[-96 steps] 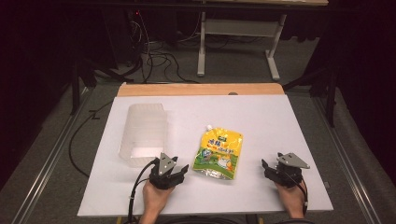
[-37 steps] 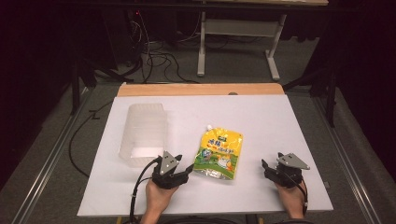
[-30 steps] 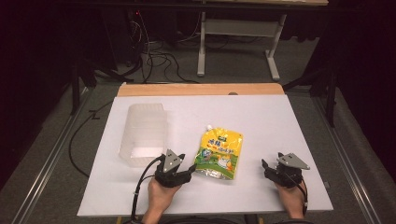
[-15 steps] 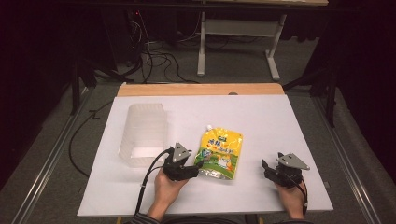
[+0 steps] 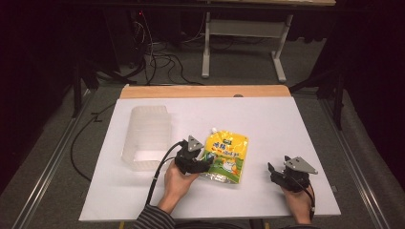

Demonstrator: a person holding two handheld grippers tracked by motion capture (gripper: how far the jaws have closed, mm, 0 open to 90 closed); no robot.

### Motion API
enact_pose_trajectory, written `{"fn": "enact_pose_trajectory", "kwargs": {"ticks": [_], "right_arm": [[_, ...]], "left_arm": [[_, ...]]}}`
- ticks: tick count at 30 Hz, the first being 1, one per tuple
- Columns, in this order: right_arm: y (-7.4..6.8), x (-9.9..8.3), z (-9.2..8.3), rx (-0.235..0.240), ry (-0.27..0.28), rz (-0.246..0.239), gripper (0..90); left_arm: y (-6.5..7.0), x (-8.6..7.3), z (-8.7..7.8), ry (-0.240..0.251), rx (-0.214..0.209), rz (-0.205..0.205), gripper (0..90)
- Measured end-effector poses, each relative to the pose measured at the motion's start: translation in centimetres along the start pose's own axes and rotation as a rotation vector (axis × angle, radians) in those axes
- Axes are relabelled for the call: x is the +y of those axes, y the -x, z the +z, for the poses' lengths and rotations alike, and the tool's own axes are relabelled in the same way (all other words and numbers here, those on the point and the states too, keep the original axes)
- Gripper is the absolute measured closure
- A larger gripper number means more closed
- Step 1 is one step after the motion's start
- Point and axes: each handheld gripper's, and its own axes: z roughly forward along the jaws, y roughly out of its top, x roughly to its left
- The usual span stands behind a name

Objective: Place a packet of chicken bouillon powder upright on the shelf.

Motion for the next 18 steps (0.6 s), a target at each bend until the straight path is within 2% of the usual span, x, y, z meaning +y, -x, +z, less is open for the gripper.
{"fn": "enact_pose_trajectory", "kwargs": {"ticks": [3,8,10,18], "right_arm": [[0.0,0.0,0.1,0.005,-0.009,-0.006,31.7],[0.0,0.0,0.1,0.003,-0.015,-0.009,31.8],[0.0,0.0,0.1,0.001,-0.013,-0.007,31.9],[0.0,0.1,0.1,0.000,-0.017,-0.012,31.8]], "left_arm": [[-0.3,0.5,0.9,-0.014,-0.007,-0.031,36.6],[-0.7,1.4,2.2,-0.038,-0.014,-0.050,35.7],[-0.8,1.8,2.7,-0.051,-0.001,-0.053,34.5],[-1.6,3.4,5.1,-0.099,0.006,-0.103,32.7]]}}
